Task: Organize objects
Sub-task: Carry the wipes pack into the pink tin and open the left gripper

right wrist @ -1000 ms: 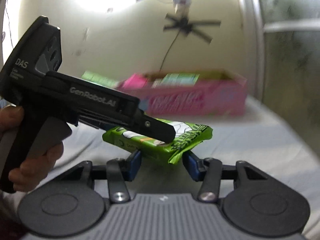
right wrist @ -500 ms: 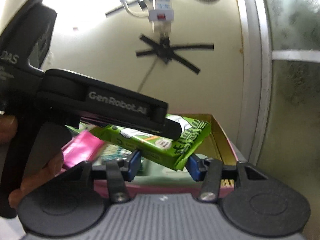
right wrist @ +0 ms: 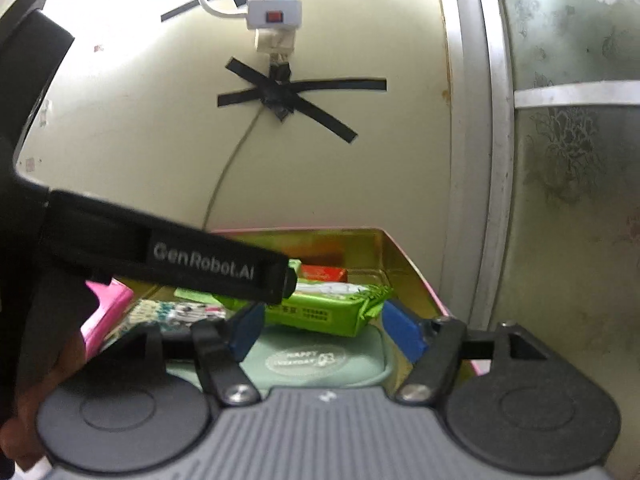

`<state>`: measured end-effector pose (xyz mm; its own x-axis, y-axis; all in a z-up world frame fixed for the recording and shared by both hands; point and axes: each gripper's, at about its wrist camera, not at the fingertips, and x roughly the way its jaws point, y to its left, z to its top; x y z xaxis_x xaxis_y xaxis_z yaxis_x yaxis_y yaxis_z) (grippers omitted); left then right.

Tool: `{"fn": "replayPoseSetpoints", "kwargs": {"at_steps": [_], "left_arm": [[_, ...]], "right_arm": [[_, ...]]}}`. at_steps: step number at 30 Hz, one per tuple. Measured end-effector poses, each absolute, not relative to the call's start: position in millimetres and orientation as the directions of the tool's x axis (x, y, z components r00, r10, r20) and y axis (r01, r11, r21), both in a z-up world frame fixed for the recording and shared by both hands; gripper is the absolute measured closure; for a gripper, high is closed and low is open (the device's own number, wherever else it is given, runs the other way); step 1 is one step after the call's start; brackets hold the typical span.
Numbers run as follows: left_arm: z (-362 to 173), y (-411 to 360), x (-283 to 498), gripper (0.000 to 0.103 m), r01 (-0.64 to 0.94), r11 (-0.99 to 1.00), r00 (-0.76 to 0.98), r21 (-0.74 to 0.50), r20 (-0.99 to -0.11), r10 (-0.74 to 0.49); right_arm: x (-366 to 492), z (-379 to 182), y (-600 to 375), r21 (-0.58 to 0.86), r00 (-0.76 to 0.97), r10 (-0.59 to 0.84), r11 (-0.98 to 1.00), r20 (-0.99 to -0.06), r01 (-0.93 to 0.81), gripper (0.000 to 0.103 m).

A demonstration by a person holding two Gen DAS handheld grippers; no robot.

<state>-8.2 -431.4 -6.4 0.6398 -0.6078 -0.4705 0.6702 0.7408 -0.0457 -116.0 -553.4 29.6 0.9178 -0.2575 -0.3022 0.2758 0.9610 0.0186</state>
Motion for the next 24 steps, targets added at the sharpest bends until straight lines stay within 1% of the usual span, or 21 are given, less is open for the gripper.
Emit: {"fn": "replayPoseSetpoints", "kwargs": {"at_steps": [3,6,9,13,15,17,21,22,23,24], "left_arm": [[0.8,-422.0,-20.2,0.02,0.667,0.745,0.66,-0.019,-0.449,-0.602],[6.4,-408.8,-32.6,0.02,0.652,0.758,0.682,-0.001,-0.435,-0.588],[8.6,-398.2,-40.0,0.02,0.63,0.777,0.694,-0.004,-0.447,-0.565],[7.9,-386.8,-50.9,0.02,0.602,0.799,0.71,0.0,-0.458,-0.535],[7.4,-380.2,-58.1,0.02,0.59,0.807,0.721,0.012,-0.458,-0.52],[7.4,-372.8,-64.7,0.02,0.58,0.814,0.731,0.015,-0.451,-0.512],[4.2,-357.7,-77.5,0.02,0.559,0.829,0.75,0.023,-0.44,-0.494],[2.6,-354.0,-80.5,0.02,0.554,0.832,0.754,0.026,-0.439,-0.488],[0.3,-349.9,-83.1,0.02,0.548,0.836,0.758,0.029,-0.44,-0.481],[-2.2,-346.3,-84.8,0.02,0.541,0.84,0.761,0.031,-0.444,-0.474]], "right_arm": [[-128.0,31.9,-542.4,-0.009,0.928,-0.268,0.961,-0.26,0.276,0.036],[-137.8,33.4,-531.7,-0.003,0.939,-0.246,0.967,-0.241,0.253,0.036],[-145.1,34.9,-521.1,-0.011,0.942,-0.252,0.967,-0.22,0.256,0.036],[-162.6,36.2,-514.7,0.037,0.945,-0.259,0.962,-0.199,0.271,0.035],[-175.5,36.1,-512.8,0.069,0.947,-0.267,0.957,-0.18,0.283,0.032],[-185.7,35.2,-511.2,0.096,0.947,-0.274,0.951,-0.169,0.293,0.031],[-199.2,26.6,-509.0,0.126,0.94,-0.288,0.941,-0.183,0.312,0.031],[-204.5,26.8,-511.0,0.15,0.944,-0.288,0.938,-0.159,0.311,0.03],[-210.8,26.3,-514.3,0.183,0.948,-0.288,0.933,-0.136,0.31,0.029],[-212.6,25.5,-517.3,0.208,0.948,-0.285,0.928,-0.142,0.31,0.026]]}}
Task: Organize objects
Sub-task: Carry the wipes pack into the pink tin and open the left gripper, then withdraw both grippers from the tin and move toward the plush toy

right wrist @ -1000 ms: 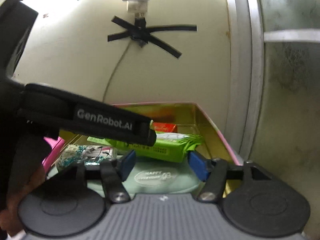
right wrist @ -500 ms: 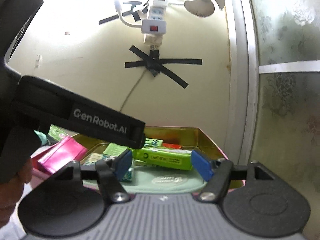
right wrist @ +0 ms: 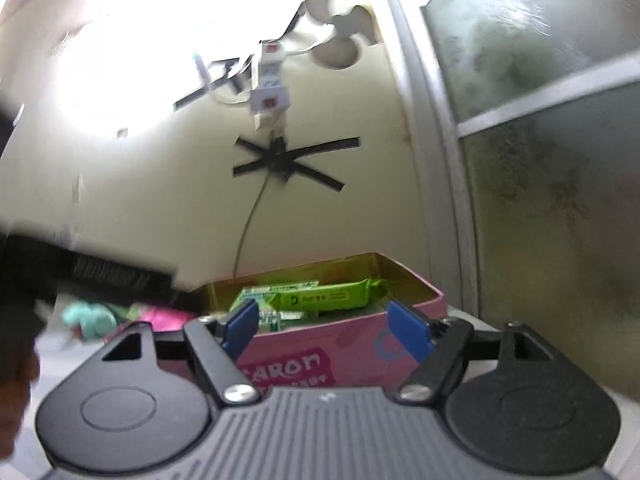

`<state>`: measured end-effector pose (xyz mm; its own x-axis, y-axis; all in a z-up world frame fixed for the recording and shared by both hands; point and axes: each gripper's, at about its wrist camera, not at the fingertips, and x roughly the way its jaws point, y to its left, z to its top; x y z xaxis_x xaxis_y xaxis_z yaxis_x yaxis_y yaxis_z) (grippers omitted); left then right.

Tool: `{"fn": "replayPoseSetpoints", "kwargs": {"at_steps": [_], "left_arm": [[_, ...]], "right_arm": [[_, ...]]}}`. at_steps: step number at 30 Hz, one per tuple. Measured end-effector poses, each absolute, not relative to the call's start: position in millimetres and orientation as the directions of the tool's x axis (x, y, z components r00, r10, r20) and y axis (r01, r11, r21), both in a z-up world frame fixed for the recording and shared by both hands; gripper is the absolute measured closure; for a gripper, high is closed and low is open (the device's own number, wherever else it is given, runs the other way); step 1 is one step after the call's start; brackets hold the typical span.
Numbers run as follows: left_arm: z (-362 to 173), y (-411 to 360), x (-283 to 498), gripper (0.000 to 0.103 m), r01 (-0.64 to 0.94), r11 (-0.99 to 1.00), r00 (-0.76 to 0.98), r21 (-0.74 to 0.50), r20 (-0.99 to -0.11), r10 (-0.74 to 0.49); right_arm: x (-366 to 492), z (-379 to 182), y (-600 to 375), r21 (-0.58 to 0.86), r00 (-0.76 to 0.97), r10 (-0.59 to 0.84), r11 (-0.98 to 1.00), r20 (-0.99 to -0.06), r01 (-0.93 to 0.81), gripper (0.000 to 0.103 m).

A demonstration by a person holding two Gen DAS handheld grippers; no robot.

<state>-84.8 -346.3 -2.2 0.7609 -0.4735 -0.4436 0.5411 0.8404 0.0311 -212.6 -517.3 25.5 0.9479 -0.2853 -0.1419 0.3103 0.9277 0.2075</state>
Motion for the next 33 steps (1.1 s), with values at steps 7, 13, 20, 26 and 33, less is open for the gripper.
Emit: {"fn": "replayPoseSetpoints", "kwargs": {"at_steps": [7,13,20,26,33], "left_arm": [[-25.2,-320.1,-91.6,0.02,0.492,0.87,0.773,0.035,-0.477,-0.418],[-46.9,-301.2,-95.3,0.02,0.464,0.885,0.773,0.042,-0.507,-0.381],[-66.4,-281.7,-87.2,0.02,0.427,0.901,0.773,0.07,-0.545,-0.324],[-75.2,-271.7,-77.5,0.016,0.423,0.905,0.745,0.05,-0.588,-0.316],[-76.7,-269.3,-75.1,0.013,0.424,0.905,0.733,0.027,-0.598,-0.325]], "right_arm": [[-201.3,21.6,-532.0,0.265,0.938,-0.254,0.912,-0.237,0.314,0.026],[-194.8,18.0,-529.2,0.241,0.924,-0.24,0.917,-0.3,0.316,0.026],[-180.2,10.9,-512.5,0.16,0.867,-0.197,0.941,-0.458,0.298,0.026],[-163.5,2.1,-501.6,0.098,0.798,-0.151,0.962,-0.583,0.254,0.017],[-167.3,-2.3,-488.3,0.034,0.777,-0.194,0.963,-0.599,0.267,0.017]]}}
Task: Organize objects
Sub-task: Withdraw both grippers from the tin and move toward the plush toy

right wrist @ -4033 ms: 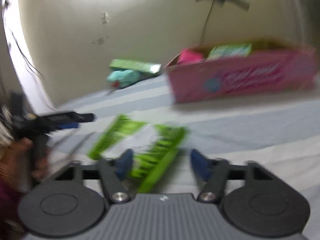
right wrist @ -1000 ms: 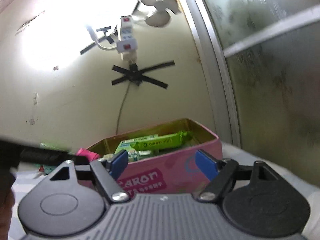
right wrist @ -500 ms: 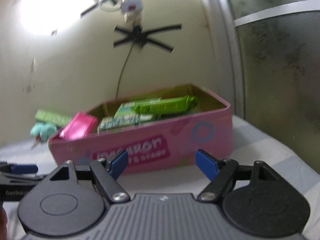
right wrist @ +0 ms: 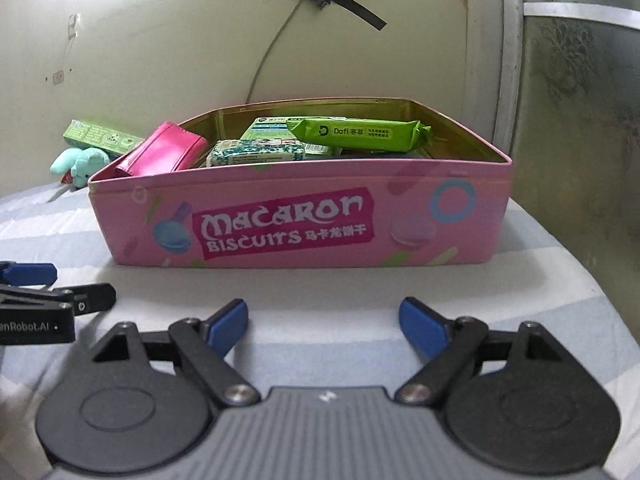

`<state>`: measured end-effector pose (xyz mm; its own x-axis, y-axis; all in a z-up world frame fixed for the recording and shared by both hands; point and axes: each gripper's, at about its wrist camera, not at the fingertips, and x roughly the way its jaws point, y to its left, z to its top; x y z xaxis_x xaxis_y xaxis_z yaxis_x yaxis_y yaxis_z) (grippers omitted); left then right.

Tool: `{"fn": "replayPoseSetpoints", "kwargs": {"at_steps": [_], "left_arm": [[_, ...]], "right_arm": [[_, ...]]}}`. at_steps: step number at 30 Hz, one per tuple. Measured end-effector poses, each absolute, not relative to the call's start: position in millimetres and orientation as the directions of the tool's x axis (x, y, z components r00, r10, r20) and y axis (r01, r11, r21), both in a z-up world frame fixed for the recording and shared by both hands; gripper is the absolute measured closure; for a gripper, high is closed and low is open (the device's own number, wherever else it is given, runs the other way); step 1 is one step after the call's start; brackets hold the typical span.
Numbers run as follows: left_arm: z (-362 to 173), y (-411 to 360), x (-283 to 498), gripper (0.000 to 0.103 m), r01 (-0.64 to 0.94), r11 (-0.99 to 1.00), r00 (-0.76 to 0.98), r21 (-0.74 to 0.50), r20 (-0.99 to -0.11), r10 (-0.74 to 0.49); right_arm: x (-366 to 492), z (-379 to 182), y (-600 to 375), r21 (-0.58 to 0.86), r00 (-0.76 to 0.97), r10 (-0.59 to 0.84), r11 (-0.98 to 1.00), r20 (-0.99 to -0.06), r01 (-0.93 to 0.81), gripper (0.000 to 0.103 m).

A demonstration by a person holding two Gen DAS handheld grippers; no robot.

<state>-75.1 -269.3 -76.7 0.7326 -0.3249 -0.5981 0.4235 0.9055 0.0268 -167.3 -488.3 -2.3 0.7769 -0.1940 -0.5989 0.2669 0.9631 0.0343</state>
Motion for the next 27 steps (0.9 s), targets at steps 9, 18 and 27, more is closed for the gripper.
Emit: {"fn": "replayPoseSetpoints", "kwargs": {"at_steps": [9,18,27], "left_arm": [[-77.9,-259.4,-72.4,0.008,0.475,0.879,0.708,0.026,-0.605,-0.365],[-78.4,-249.9,-73.8,0.007,0.512,0.858,0.692,0.028,-0.605,-0.394],[-79.0,-233.1,-71.3,0.006,0.547,0.837,0.673,0.017,-0.604,-0.427]], "right_arm": [[-172.2,-2.5,-481.0,0.012,0.767,-0.221,0.958,-0.602,0.286,0.015],[-181.3,-1.6,-470.1,-0.005,0.759,-0.251,0.951,-0.601,0.31,0.015],[-192.8,1.0,-444.4,-0.004,0.766,-0.221,0.962,-0.604,0.275,0.014]]}}
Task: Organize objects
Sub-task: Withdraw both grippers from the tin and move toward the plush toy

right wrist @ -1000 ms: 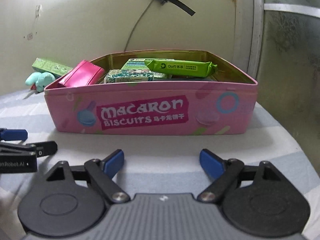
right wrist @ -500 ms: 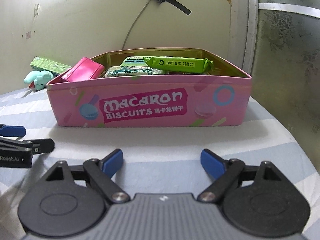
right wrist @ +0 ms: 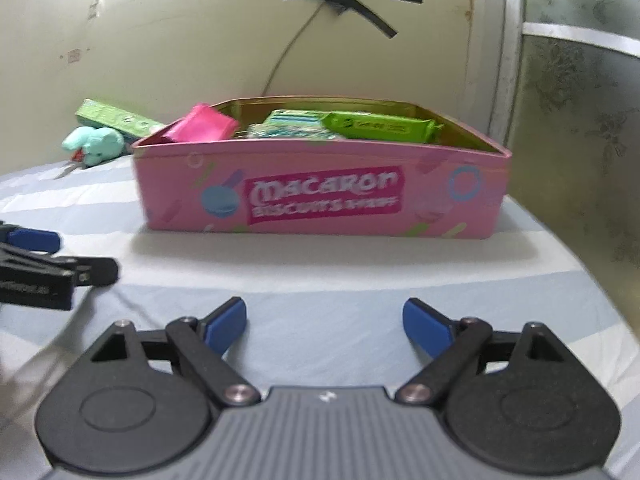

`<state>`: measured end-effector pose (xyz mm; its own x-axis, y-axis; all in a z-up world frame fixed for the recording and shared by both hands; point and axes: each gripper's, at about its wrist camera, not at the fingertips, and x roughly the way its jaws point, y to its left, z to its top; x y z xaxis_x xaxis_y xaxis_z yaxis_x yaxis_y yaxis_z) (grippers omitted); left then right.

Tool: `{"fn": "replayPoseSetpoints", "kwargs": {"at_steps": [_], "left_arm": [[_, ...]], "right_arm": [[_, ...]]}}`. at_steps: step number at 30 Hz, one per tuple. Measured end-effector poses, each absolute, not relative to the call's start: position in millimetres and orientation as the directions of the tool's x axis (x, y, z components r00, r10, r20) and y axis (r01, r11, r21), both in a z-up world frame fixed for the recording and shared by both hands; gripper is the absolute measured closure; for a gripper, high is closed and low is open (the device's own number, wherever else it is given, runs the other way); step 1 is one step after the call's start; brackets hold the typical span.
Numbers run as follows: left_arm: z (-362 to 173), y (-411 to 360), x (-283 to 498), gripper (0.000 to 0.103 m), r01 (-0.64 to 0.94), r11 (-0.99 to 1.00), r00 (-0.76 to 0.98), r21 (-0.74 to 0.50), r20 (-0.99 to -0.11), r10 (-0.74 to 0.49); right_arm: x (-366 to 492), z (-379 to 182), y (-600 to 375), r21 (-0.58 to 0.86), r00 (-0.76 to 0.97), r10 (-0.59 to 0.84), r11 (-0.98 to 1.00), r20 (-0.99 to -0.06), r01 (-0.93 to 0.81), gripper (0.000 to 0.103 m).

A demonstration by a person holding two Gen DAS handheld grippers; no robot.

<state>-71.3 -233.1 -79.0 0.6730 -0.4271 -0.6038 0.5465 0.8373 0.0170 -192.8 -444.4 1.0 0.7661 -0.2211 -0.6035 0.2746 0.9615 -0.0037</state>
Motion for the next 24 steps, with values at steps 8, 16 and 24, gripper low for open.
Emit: {"fn": "replayPoseSetpoints", "kwargs": {"at_steps": [8,16,24], "left_arm": [[-79.6,-218.7,-69.9,0.005,0.571,0.82,0.659,0.02,-0.607,-0.444],[-80.4,-191.6,-62.7,0.001,0.611,0.791,0.632,0.025,-0.617,-0.468],[-81.8,-139.7,-51.9,0.0,0.613,0.789,0.63,0.02,-0.615,-0.474]], "right_arm": [[-197.4,2.6,-420.9,0.008,0.77,-0.19,0.969,-0.609,0.246,0.014],[-189.0,2.9,-374.5,0.006,0.777,-0.086,0.993,-0.624,0.115,0.013],[-172.9,3.8,-327.0,0.001,0.776,0.0,1.0,-0.63,0.001,0.013]]}}
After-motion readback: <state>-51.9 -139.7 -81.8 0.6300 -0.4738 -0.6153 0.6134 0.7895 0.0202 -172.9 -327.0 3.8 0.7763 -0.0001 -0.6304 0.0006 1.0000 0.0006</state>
